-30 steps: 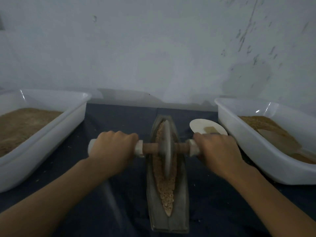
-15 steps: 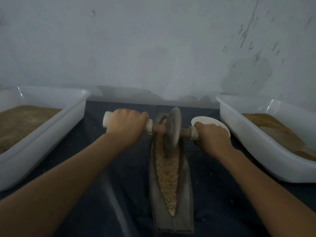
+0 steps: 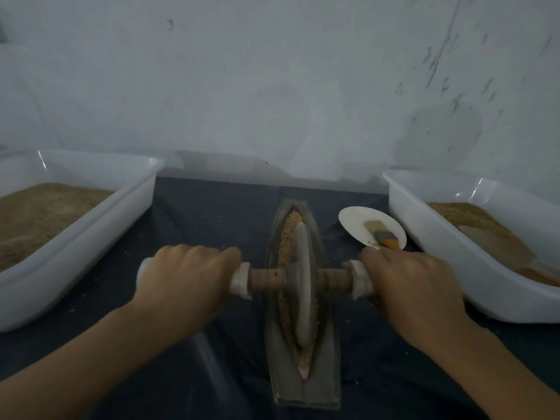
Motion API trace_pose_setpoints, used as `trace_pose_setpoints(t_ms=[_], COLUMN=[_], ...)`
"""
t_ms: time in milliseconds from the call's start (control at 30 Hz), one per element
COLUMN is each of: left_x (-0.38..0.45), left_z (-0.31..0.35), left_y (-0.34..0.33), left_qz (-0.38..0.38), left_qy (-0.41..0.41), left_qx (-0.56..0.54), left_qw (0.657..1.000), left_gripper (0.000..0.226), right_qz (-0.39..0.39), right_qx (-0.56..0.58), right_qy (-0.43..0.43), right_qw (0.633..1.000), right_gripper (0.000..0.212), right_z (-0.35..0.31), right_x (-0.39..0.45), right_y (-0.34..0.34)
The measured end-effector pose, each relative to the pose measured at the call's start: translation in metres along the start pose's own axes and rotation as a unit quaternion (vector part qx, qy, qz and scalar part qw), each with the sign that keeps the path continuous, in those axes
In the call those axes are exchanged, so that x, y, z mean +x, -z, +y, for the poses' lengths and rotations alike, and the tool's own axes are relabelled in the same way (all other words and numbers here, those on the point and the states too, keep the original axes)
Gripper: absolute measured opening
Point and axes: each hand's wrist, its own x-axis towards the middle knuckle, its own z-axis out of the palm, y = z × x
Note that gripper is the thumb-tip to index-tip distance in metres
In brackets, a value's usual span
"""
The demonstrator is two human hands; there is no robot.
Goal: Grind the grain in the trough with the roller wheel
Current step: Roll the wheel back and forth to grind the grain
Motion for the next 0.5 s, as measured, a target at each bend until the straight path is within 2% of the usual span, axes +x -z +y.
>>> trace_pose_setpoints(t_ms=[67,167,233,367,433,500], left_x=[0.022,0.058,0.075,0.062,0.035,0.007], left_z=[-0.002,-0.010,-0.013,-0.009,-0.005,0.000], left_y=[-0.015,-0.040,-0.052,-0.042,-0.029,-0.011], left_qz=[-0.012,-0.044,-0.057,-0.062,-0.069,-0.036], left_qy=[0.023,0.103,0.121,0.123,0.106,0.057], left_qx=[0.024,-0.019,-0.037,-0.045,-0.025,-0.011], left_qw=[0.999,0.993,0.990,0.989,0.992,0.998], left_gripper=[0.045,0.030,0.025,0.029,0.031,0.037], right_qz=[-0.018,-0.057,-0.076,-0.099,-0.076,-0.012], right_qx=[-0.028,-0.079,-0.089,-0.078,-0.076,-0.040], right_qy=[-0.006,-0.017,-0.024,-0.016,0.015,0.024], right_qw=[0.999,0.995,0.993,0.992,0.994,0.999], right_gripper=[0.042,0.030,0.023,0.026,0.032,0.038], right_z=[0.003,0.011,0.013,0.004,-0.002,-0.005], right_x=[0.024,0.068,0.087,0.072,0.042,0.014], right_y=[-0.018,-0.041,-0.044,-0.026,-0.008,0.009])
